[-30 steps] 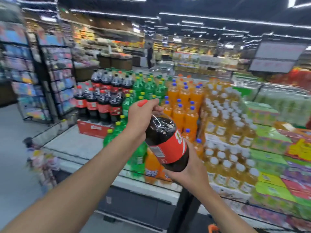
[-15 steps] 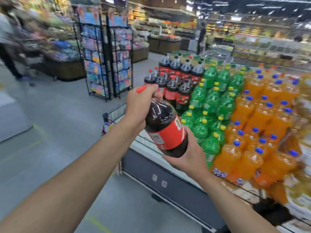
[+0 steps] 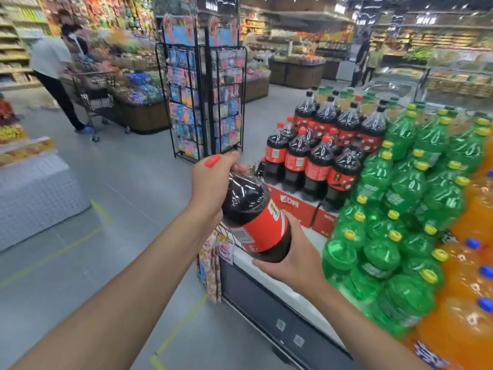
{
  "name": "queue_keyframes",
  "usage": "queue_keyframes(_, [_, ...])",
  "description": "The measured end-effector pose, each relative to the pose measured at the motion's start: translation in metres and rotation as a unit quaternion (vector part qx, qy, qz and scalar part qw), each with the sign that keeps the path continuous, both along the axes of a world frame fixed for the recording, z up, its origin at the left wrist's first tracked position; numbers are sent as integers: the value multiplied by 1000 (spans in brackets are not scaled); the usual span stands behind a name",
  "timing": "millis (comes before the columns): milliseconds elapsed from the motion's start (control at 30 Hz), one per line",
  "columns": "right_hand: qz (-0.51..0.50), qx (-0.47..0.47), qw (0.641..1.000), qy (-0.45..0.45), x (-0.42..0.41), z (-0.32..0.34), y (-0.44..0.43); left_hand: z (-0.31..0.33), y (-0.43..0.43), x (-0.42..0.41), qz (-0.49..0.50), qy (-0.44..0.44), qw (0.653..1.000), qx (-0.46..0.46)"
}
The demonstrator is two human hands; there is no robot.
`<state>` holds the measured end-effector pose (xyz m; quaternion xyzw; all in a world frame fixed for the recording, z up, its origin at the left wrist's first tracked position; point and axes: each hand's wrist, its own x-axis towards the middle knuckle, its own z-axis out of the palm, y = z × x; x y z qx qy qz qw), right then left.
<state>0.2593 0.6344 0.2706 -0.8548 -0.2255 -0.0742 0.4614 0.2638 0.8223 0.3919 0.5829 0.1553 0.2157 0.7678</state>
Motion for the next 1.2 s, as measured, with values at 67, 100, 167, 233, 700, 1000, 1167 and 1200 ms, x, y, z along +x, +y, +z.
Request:
queue_keyframes(67, [5, -3, 1000, 6, 30, -3, 11, 2, 9, 26, 9, 7, 1000, 6])
queue_keyframes(100, [9, -3, 1000, 9, 45, -6, 16, 2, 13, 39, 13, 9, 1000, 7])
queue_keyframes(167, [14, -1, 1000, 9, 73, -11, 25, 0, 19, 64, 22, 11, 1000, 7])
queue_keyframes(233, [12, -2, 1000, 11, 98, -15, 32, -3, 24, 89, 27, 19, 999, 12])
queue_keyframes(700, [-148, 11, 984, 94, 255, -78, 48, -63, 31, 312, -145, 56, 982, 109])
queue_keyframes(1000, [-323, 78, 932, 148, 305, -128, 20, -104, -12, 421, -434, -3, 835, 338])
queue_keyframes(1167, [-401, 105, 887, 204, 320, -160, 2, -134, -58, 445, -451, -6, 817, 360])
queue_keyframes(1200, [-416, 105, 877, 214, 324, -167, -1, -141, -68, 448, -449, -7, 818, 359])
